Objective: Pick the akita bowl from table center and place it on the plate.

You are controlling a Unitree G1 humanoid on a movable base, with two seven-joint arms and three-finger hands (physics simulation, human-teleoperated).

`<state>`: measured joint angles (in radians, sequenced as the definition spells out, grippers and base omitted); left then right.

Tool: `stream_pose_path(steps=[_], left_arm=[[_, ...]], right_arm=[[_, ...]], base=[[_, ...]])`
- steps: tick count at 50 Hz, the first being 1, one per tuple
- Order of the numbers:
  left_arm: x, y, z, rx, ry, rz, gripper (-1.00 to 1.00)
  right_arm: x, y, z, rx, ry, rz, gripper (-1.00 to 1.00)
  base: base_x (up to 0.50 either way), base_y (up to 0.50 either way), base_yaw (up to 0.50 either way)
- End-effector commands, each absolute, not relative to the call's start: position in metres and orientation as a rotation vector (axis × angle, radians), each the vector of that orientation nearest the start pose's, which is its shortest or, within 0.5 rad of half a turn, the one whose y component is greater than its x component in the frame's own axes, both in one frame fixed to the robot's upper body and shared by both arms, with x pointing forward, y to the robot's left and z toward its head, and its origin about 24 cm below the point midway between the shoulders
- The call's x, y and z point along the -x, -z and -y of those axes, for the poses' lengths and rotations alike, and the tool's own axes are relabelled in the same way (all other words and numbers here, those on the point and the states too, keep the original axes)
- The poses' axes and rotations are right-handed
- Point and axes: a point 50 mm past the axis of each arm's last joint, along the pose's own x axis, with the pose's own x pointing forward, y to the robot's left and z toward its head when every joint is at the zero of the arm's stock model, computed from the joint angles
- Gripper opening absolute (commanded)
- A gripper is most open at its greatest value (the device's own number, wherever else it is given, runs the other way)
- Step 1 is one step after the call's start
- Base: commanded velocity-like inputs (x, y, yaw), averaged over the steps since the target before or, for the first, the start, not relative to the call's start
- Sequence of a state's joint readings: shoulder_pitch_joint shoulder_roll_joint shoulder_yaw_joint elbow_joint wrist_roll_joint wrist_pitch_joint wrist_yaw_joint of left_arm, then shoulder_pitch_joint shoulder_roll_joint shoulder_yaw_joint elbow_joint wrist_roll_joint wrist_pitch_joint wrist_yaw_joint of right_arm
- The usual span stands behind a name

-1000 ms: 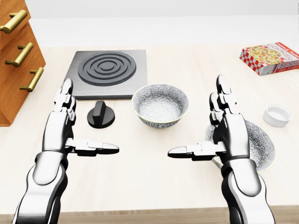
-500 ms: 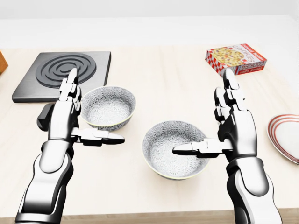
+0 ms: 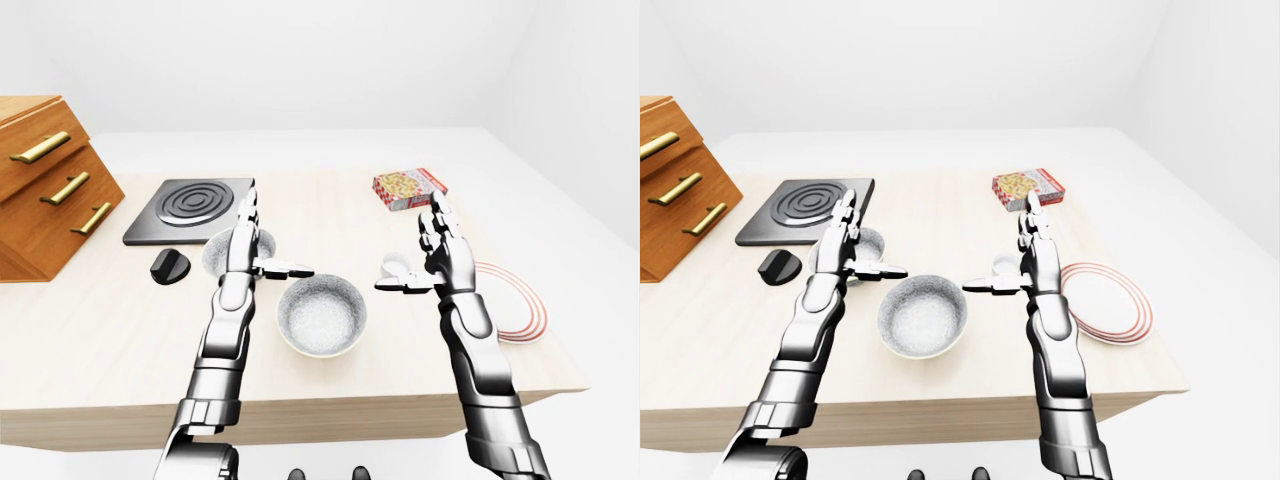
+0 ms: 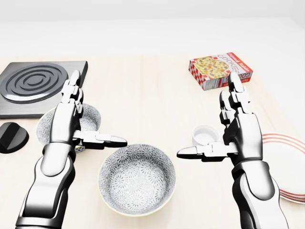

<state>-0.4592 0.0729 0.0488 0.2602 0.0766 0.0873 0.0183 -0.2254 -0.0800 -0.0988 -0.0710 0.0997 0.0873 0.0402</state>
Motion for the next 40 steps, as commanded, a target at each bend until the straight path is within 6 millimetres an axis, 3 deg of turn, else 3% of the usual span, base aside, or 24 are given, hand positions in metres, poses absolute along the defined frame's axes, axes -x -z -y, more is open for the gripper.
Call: stream_pose_path(steps=[1, 5, 12, 19, 23, 31, 40], left_arm=[[-0.338, -0.103, -0.149, -0.158, 0.010, 0.099, 1.00], [-0.339, -0.102, -0.153, -0.187, 0.001, 0.089, 1.00], [-0.357, -0.105, -0.177, -0.544, -0.085, 0.131, 1.00], [-0.371, -0.088, -0.203, -0.902, -0.149, 0.029, 1.00], [-0.372, -0.075, -0.211, -0.998, -0.172, -0.030, 1.00], [-0.368, -0.048, -0.207, -1.208, -0.102, -0.110, 1.00], [-0.364, -0.037, -0.197, -1.395, -0.042, -0.071, 1.00]], right_arm=[[-0.293, -0.109, 0.167, -0.013, -0.014, 0.199, 1.00], [-0.293, -0.109, 0.168, -0.012, -0.015, 0.197, 1.00], [-0.295, -0.107, 0.167, -0.012, -0.015, 0.189, 1.00], [-0.295, -0.103, 0.166, -0.009, -0.018, 0.169, 1.00], [-0.293, -0.100, 0.165, -0.010, -0.019, 0.162, 1.00], [-0.290, -0.098, 0.166, -0.007, -0.024, 0.156, 1.00], [-0.289, -0.098, 0.169, -0.005, -0.016, 0.160, 1.00]], base=[[0.00, 0.00, 0.00], [0.00, 0.00, 0.00], [0.00, 0.00, 0.00], [0.00, 0.00, 0.00], [0.00, 0.00, 0.00], [0.00, 0.00, 0.00], [0.00, 0.00, 0.00]])
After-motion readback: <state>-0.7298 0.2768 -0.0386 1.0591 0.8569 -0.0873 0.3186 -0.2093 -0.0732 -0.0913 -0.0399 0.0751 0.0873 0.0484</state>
